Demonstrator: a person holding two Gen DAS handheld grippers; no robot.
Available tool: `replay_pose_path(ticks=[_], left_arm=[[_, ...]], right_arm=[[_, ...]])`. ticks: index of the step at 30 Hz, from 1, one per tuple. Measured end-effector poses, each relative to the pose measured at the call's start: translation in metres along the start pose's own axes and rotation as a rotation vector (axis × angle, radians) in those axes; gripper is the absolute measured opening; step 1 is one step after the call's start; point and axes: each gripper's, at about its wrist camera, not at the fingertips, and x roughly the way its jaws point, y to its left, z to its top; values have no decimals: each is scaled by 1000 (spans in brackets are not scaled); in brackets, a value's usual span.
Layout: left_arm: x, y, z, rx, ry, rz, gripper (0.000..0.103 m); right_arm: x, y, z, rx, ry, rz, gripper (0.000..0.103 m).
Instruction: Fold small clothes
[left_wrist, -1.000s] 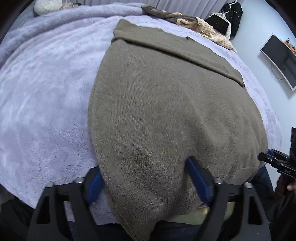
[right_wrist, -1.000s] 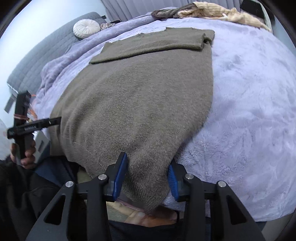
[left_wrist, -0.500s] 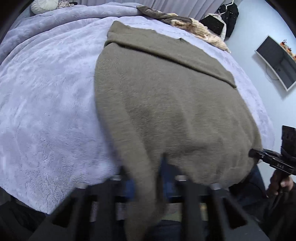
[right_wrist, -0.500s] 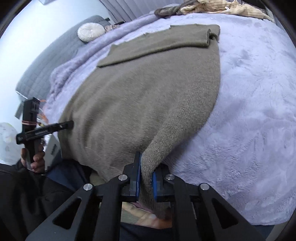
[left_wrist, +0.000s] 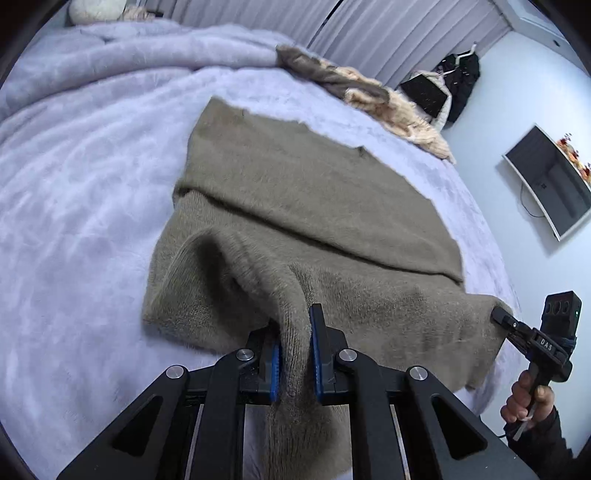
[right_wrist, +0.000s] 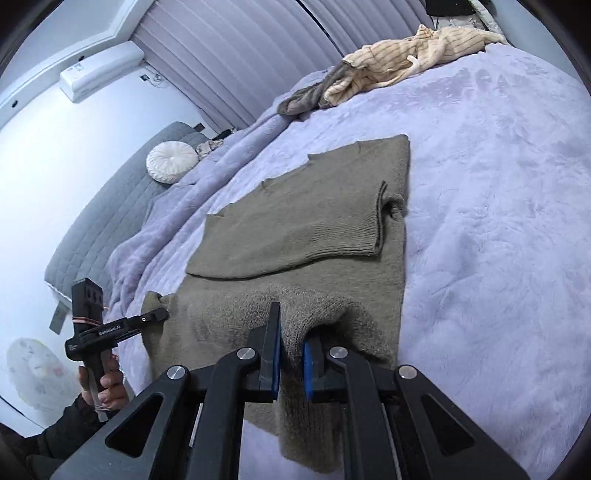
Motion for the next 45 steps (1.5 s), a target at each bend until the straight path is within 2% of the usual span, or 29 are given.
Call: replay_pose_path(ticks=[3, 5, 6, 7, 8, 9, 11, 15, 17, 18, 19, 21, 22, 25, 28, 32, 37, 43, 45], left_arm=[[15, 13, -4, -52, 52, -24, 18], [9, 17, -9, -84, 47, -78, 42], [4, 17, -12, -90, 44, -101, 75], [-2, 15, -16, -92, 34, -104, 103], [-10, 12, -22, -86, 11, -68, 103], [-17, 7, -28, -61, -13, -32, 103], [-18, 0, -39, -22, -4, -16, 103], [2, -9, -53, -11, 76, -8, 103], [7, -16, -56, 24, 83, 18, 102], [9, -21, -56, 42, 87, 21, 89], [9, -25, -55, 61, 93, 25, 51], [13, -28, -52, 64, 128, 25, 21], [13, -29, -51, 59, 133, 9, 11], [0, -38, -50, 74, 82, 32, 11], [-29, -45, -46, 54, -8, -18, 11], [-47, -54, -24, 46, -76, -14, 11], [-49, -56, 12, 16, -114, -4, 11], [-36, -57, 49, 2, -124, 55, 11], [-30, -57, 59, 0, -122, 78, 11]], right_arm=[[18, -2, 0, -17, 49, -81, 14], [17, -3, -1, -17, 75, -100, 16], [15, -1, -3, -29, 82, -103, 25], [11, 1, -7, -52, 88, -111, 34], [5, 6, -13, -84, 90, -125, 57], [1, 8, -19, -108, 85, -138, 72], [-9, 17, -33, -166, 66, -152, 73], [-2, 18, -47, -161, 124, -127, 73], [7, 13, -51, -130, 150, -120, 72], [10, 11, -51, -118, 147, -120, 68], [11, 9, -50, -104, 142, -111, 62], [14, 5, -47, -72, 154, -68, 19], [17, 4, -45, -64, 166, -47, 14], [14, 18, -45, -134, 168, -63, 13], [-7, 32, -38, -147, 115, -2, 12], [-34, 45, -14, -139, 28, 64, 12], [-36, 51, 20, -126, -28, 58, 12], [-22, 49, 58, -76, -38, 54, 12], [-14, 50, 71, -78, -43, 29, 12]])
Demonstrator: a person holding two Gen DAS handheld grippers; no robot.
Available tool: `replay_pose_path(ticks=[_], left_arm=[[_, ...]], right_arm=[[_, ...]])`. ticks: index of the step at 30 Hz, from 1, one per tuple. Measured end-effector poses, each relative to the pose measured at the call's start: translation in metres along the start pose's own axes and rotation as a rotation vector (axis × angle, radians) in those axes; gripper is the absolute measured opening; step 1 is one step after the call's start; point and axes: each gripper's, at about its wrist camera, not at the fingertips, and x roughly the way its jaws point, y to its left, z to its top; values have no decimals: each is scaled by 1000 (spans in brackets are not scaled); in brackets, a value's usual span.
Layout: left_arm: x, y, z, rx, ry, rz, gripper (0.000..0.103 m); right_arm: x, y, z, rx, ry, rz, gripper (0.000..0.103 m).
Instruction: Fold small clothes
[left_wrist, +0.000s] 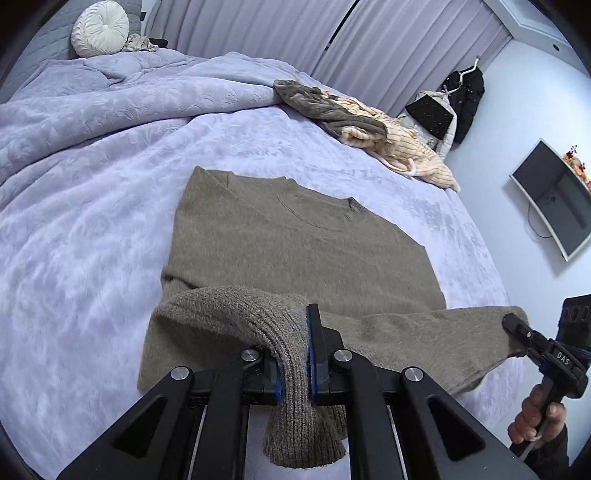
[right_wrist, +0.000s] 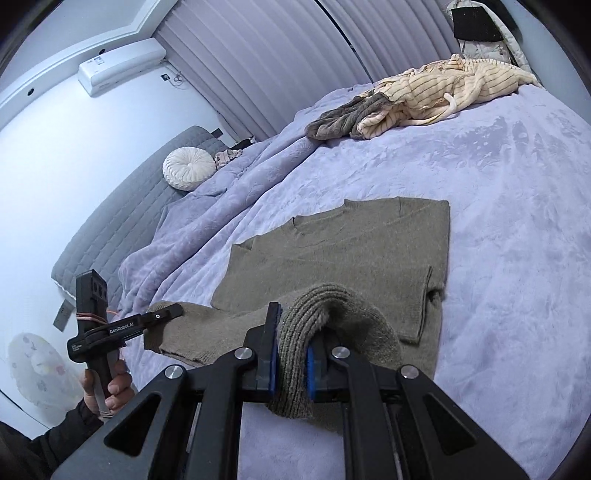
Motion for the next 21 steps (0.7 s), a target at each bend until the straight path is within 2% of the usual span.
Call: replay_pose_path(ticks=[4, 8, 14, 21], left_arm=[[7, -1, 18, -10, -1, 13, 11], [14, -4, 30, -7, -4, 33, 11], [31, -4, 45, -8, 4, 55, 11], [62, 3, 60, -37, 48, 100, 11]], right_arm=[[12, -5, 20, 30, 1, -50, 12], [24, -14, 33, 77, 10, -50, 12], [42, -19, 50, 64, 25, -84, 12], [77, -29, 71, 78, 63, -127, 12]])
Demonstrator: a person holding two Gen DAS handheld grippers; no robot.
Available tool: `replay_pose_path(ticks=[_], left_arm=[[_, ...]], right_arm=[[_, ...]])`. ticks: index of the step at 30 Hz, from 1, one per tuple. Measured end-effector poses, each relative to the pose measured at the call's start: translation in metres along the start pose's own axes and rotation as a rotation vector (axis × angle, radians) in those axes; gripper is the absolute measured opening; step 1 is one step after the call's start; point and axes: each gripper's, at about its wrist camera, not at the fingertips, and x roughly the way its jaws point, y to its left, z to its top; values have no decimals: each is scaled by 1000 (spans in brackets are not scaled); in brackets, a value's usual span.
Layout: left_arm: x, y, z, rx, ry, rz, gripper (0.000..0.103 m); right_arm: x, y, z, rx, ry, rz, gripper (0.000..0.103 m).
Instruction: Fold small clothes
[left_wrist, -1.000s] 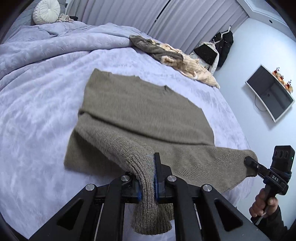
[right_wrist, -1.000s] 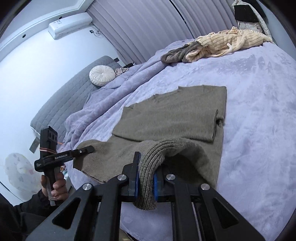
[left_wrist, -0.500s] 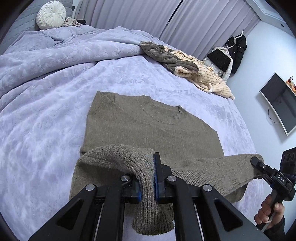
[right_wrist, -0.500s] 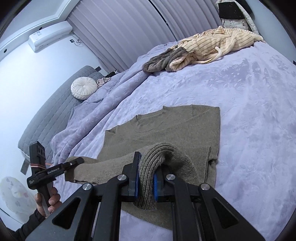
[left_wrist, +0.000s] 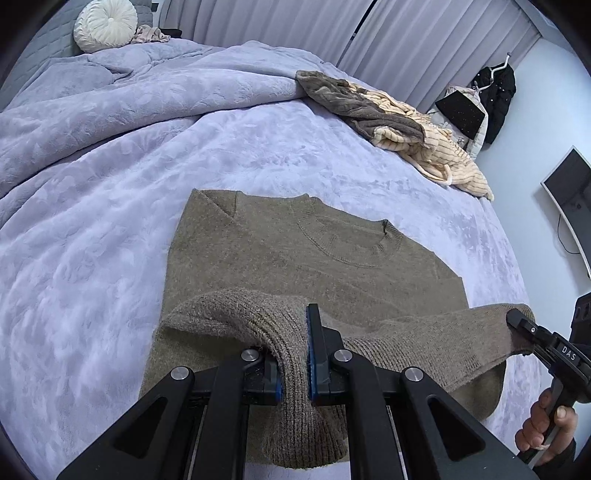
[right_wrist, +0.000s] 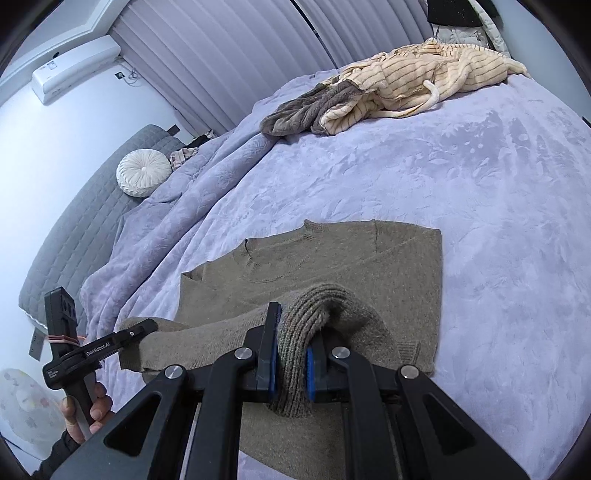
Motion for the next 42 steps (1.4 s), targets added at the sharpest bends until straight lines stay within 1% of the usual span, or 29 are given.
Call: replay_pose_path(ticks=[4, 9, 14, 23, 31, 36, 38, 42], left_arm=[[14, 4, 6, -11, 20, 26, 11], [27, 10, 19, -26, 29, 34, 11], [41, 7, 33, -9, 41, 60, 11], [60, 2, 47, 29, 54, 89, 11], [78, 2, 58, 40, 77, 94, 11], [96, 4, 68, 34, 110, 83, 11], [108, 7, 72, 26, 136, 90, 11], [123, 4, 79, 50, 149, 109, 11]], right_arm=[[17, 1, 9, -14, 20, -24, 12], [37, -1, 18, -11, 47, -57, 12], [56, -5, 27, 2, 68, -84, 12], [71, -7, 42, 5, 73, -108, 12], [84, -12, 47, 16, 83, -129, 12], [97, -21, 55, 63, 97, -139, 12], [105, -29, 58, 94, 110, -138, 12], [119, -41, 63, 141, 124, -135, 12]])
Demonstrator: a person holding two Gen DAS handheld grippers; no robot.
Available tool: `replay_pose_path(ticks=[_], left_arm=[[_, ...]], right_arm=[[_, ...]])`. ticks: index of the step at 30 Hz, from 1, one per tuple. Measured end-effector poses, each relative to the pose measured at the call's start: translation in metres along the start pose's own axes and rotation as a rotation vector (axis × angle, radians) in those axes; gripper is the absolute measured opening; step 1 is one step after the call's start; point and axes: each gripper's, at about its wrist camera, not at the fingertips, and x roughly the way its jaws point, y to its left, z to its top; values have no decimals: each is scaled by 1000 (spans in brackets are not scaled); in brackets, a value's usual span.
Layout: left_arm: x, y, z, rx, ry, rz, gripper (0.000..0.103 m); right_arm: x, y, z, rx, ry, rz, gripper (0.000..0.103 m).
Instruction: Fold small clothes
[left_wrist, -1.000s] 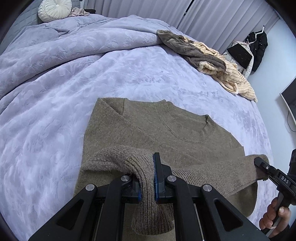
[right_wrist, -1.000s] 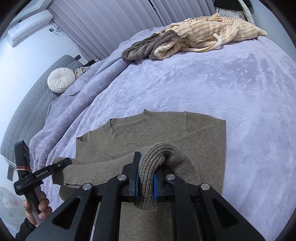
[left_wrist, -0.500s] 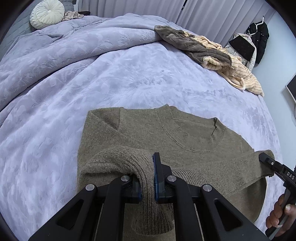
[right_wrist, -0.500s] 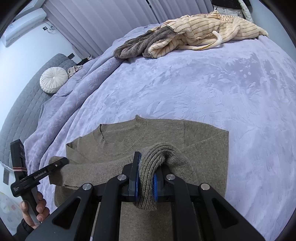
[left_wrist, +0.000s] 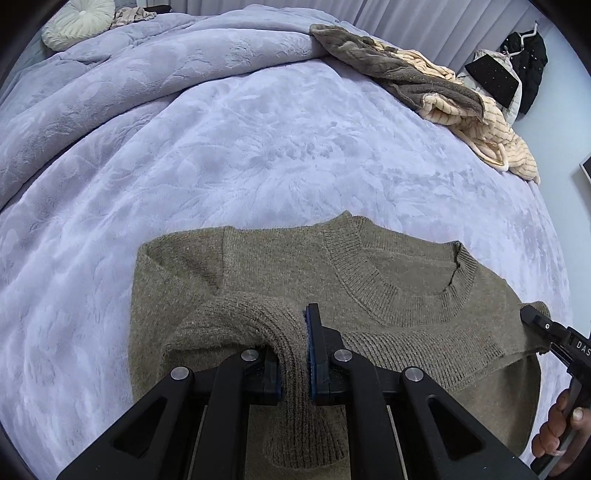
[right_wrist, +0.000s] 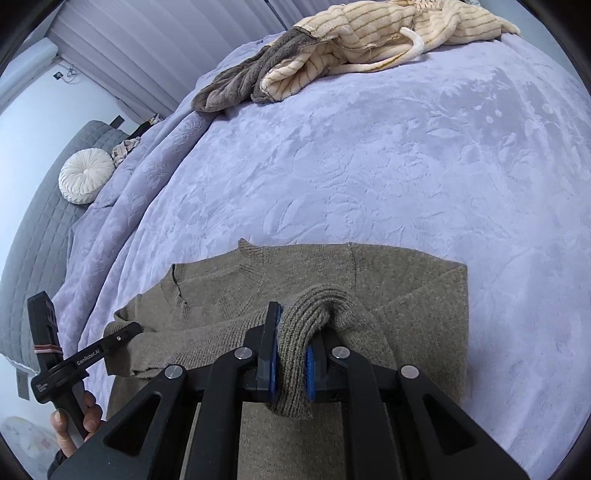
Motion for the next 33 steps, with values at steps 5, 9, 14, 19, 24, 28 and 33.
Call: replay_pose_path(ticks=[5, 9, 14, 19, 24, 28, 33], left_arm=[[14, -2, 7, 16, 35, 2, 12], [21, 8, 10, -20, 76, -50, 15], [8, 20, 12, -93, 79, -210, 93], [-13, 33, 13, -127, 26, -205, 103], [-24, 26, 4, -66, -9, -204, 103], [-17, -4, 8, 28, -38, -131, 103], [10, -23, 21, 123, -73, -5, 103]], right_arm=[[14, -6, 6, 26, 18, -4, 12], [22, -18, 6, 90, 29, 26, 15], [21, -22, 7, 130, 27, 50, 19], [8, -18, 10, 142, -21, 68, 52], [-24, -2, 5, 42, -130, -24, 66], [-11, 24, 1, -120, -85, -99, 66], [19, 38, -2, -269, -50, -219, 65]])
